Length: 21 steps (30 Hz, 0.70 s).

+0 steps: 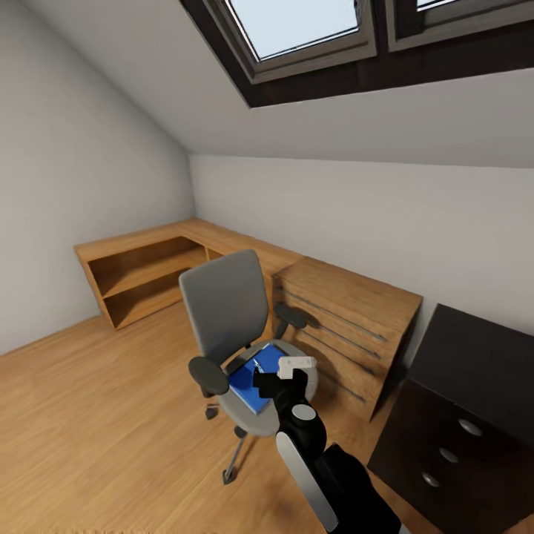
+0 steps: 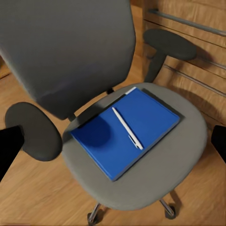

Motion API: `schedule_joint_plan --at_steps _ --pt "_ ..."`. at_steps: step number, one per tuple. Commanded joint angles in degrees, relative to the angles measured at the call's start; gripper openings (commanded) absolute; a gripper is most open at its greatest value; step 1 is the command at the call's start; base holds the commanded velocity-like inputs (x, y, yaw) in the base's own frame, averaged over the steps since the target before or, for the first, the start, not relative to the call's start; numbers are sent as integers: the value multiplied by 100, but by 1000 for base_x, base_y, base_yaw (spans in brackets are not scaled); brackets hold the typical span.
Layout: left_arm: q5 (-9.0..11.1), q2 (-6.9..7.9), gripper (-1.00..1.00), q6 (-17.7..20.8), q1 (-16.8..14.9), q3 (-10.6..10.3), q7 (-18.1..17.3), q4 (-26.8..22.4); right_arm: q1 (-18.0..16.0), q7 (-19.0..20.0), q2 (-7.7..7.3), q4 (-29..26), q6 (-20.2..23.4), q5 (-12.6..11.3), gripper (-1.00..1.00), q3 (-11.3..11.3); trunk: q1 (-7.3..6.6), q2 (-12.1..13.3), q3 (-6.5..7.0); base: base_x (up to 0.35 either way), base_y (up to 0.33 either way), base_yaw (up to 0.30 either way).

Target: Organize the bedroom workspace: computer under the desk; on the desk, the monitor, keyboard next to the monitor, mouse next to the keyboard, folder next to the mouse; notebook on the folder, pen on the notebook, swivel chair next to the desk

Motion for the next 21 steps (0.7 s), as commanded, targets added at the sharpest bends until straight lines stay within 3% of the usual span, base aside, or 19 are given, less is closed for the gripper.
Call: schedule_joint_plan --at_steps 1,21 --pt "60 1 100 -8 -6 24 -55 9 -6 -52 -2 -4 16 -43 100 10 0 -4 -6 0 0 273" --pt "75 14 100 -13 -6 38 -8 15 -6 -64 16 29 16 -38 100 13 0 -4 -38 0 0 276"
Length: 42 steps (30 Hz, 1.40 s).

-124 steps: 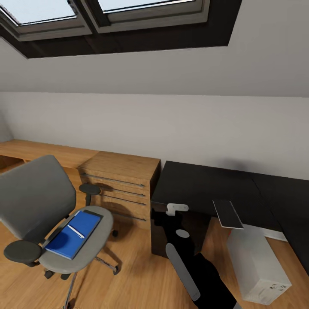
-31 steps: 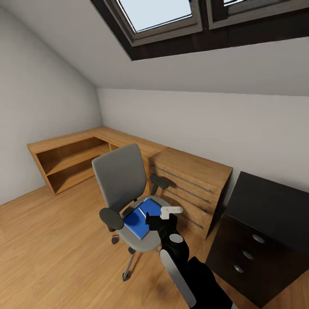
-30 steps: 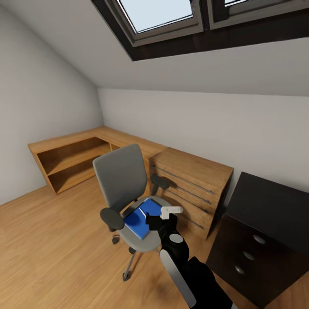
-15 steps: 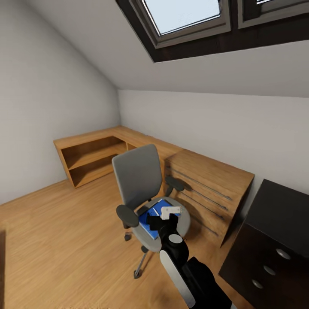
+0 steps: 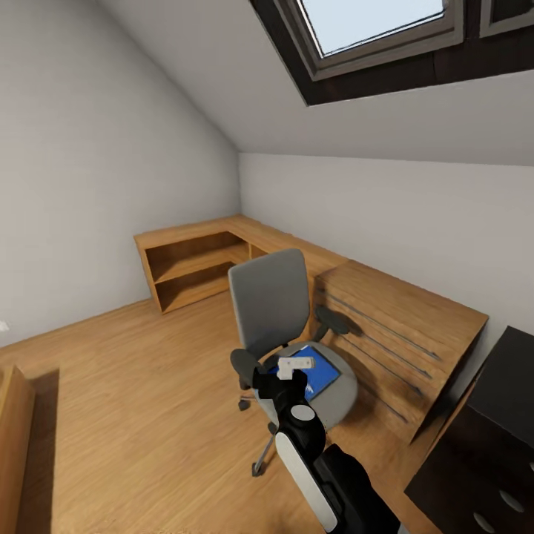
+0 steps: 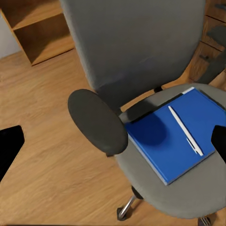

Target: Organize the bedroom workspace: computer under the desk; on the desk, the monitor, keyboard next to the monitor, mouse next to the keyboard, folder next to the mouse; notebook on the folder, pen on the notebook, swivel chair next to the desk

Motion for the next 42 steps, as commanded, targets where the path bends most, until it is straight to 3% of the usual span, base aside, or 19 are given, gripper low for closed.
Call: schedule_joint_plan --at_steps 1,17,26,31,34,42 --pt "60 -2 100 -9 -5 19 -41 9 -5 -49 -2 -8 16 -44 100 9 0 -4 -9 0 0 275" --pt "63 -17 100 -22 -5 19 19 12 -5 -49 -10 103 16 -44 100 -23 0 -4 -66 0 0 266" --pt "63 -5 100 -25 -5 19 20 12 -5 -38 -33 128 18 -38 100 -33 0 -4 -79 0 0 72" --pt "51 -168 100 -41 -5 -18 123 -150 -10 -75 -42 104 115 123 100 47 0 -4 -79 0 0 0" --pt "83 -256 100 -73 -5 -3 29 -196 -94 -68 -28 46 210 101 100 87 0 -4 -79 0 0 0" --pt "119 -298 100 -136 -5 31 -47 -314 -154 -68 -273 305 461 48 100 107 0 -4 -79 0 0 0"
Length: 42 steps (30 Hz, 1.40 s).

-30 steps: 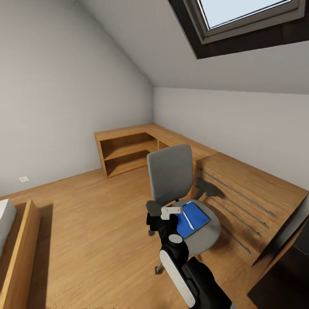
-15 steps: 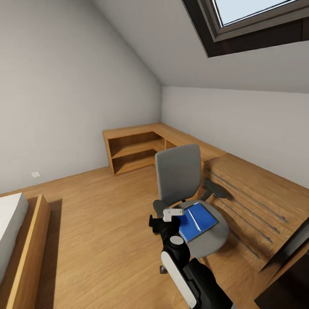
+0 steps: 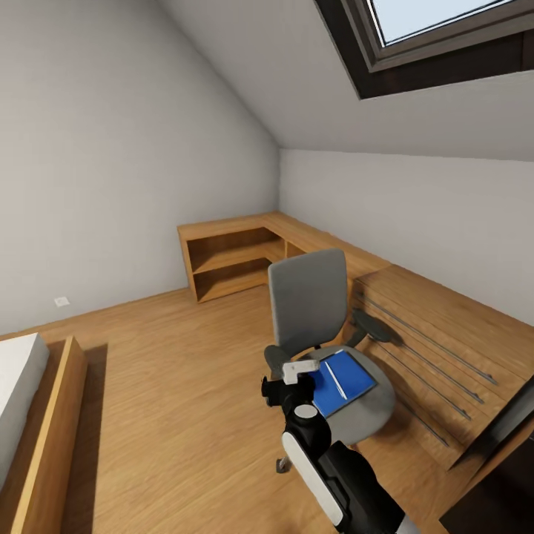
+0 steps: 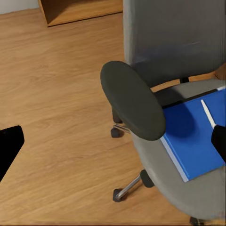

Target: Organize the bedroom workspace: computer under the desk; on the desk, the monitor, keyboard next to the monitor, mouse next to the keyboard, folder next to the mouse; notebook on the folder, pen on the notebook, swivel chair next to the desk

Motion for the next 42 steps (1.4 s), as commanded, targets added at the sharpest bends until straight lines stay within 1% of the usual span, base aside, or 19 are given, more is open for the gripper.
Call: schedule_joint_plan --at_steps 1,4,8,22,32,42 --pt "60 -2 100 -10 -4 21 -54 1 -9 -53 -35 28 14 -53 100 10 0 -4 -6 0 0 0" --pt "63 -5 100 -14 -4 23 -58 -9 -12 -57 -64 124 15 -55 100 0 0 -4 -6 0 0 0" --pt "64 -7 100 -17 -4 25 -61 -15 -14 -63 -92 80 11 -60 100 -13 0 -4 -6 54 0 0" --pt "58 -11 100 -19 -4 26 -63 -19 -16 -78 -118 41 8 -63 100 -83 0 -4 0 208 0 -11" --pt "58 -15 100 -20 -4 23 -55 -20 -16 -79 -125 40 8 -63 100 -96 0 -4 48 46 -19 -149" --pt "56 -11 100 -27 -4 23 -52 -20 -16 -79 -135 40 18 -62 100 -103 0 -4 100 180 -206 -193"
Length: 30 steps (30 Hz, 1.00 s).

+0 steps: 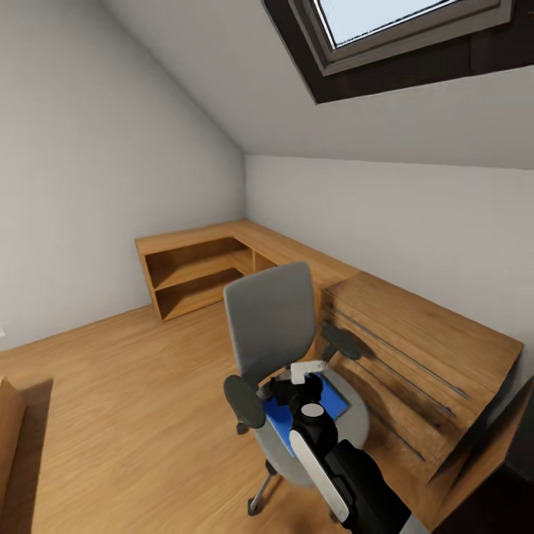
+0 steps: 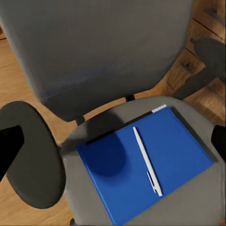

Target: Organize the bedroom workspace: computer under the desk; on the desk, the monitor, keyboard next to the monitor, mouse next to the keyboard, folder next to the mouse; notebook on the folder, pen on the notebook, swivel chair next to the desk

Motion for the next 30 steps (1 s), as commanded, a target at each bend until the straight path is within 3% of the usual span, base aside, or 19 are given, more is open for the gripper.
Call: schedule_joint_plan --at_steps 1,16,22,25,30 --pt "59 0 100 -7 -3 22 -50 3 -7 -53 -7 -4 13 -50 100 13 2 -4 -1 127 -199 -196" --pt "73 13 100 -11 -3 31 -47 -5 -7 -49 -61 15 9 -51 100 6 2 -4 51 106 -54 -182" --pt "105 199 100 -7 -3 83 -43 -116 -7 -30 -61 211 -2 -48 100 8 2 -4 53 77 -9 -16" --pt "249 362 100 10 -3 279 -54 -209 -10 -18 -49 583 -12 -50 100 -1 2 -4 53 22 -3 -5" --pt "591 463 100 57 -3 722 -79 -392 -30 12 -43 1024 -36 -55 100 -27 2 -4 53 8 -1 -2"
